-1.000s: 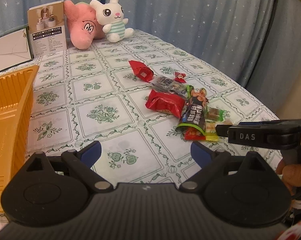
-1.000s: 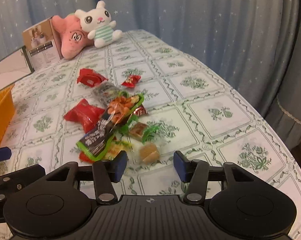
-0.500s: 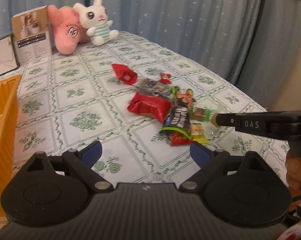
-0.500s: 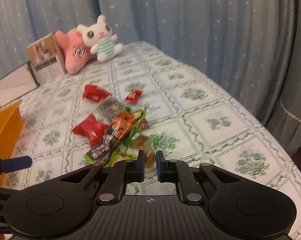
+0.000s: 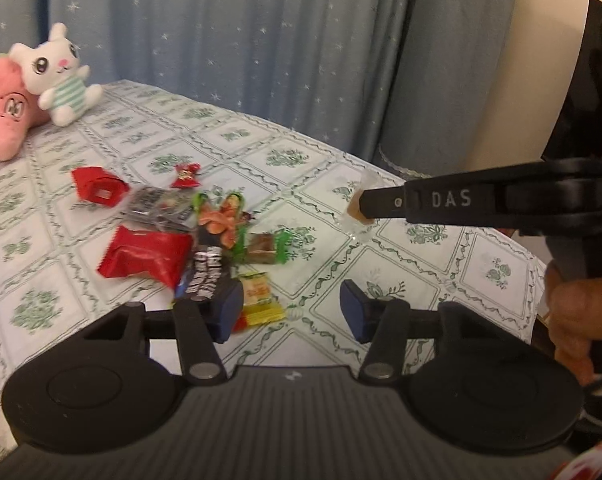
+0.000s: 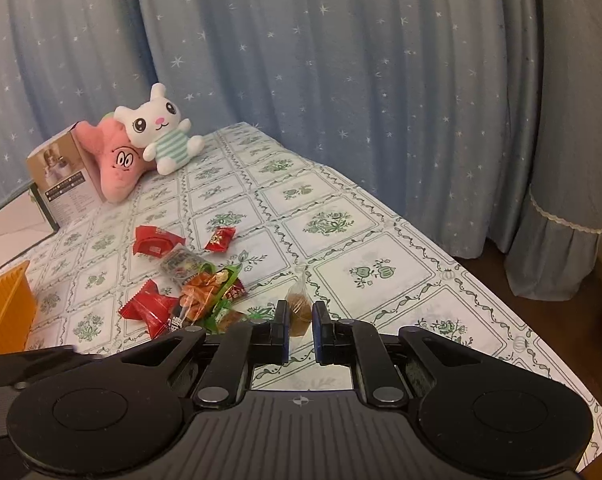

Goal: Organize snacks
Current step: 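Carry both snacks over the orange tray and open both tools to drop them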

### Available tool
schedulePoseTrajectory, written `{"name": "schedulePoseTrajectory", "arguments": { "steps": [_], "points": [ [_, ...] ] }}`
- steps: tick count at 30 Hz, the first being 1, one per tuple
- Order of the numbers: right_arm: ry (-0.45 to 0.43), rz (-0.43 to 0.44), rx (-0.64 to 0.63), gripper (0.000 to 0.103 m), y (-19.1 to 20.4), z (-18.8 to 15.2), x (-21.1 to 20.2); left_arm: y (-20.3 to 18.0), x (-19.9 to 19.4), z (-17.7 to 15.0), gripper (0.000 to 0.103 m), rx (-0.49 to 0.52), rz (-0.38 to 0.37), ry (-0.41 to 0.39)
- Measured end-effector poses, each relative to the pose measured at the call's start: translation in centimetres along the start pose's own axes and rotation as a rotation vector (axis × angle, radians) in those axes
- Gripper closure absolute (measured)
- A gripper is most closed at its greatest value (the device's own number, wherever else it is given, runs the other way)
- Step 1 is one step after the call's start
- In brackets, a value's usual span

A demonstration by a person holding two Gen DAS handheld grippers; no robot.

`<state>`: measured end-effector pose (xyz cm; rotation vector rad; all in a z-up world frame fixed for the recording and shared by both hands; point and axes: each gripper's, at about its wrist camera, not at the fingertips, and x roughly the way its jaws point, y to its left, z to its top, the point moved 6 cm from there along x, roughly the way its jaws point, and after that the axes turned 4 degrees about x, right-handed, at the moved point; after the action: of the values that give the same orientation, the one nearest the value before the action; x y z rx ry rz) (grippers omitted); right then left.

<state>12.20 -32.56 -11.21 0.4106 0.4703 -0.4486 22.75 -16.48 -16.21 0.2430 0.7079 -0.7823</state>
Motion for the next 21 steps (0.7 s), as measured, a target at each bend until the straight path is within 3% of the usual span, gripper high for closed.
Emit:
{"name": "schedulePoseTrajectory", "arguments": {
  "steps": [5, 11, 13, 21],
  "points": [
    [0.006, 0.0, 0.01, 0.092, -0.1, -0.1, 0.2, 1.0, 2.3, -0.4, 0.061, 0.02, 0.091, 0.068],
    [0.012, 0.003, 0.024, 0.092, -0.2, 0.0, 0.5, 1.2, 3.1, -0.8, 0.066, -0.007, 0.115, 0.074],
    [0.015, 0.003, 0.021, 0.092, -0.1, -0.1, 0.6, 1.4, 3.1, -0.6, 0.082, -0.029, 0.146, 0.069],
    [-0.002, 0.023, 0.01, 0.092, 0.7, 0.0, 0.1, 1.5, 0.1, -0.2, 0.083, -0.086, 0.149, 0.019]
  ]
}}
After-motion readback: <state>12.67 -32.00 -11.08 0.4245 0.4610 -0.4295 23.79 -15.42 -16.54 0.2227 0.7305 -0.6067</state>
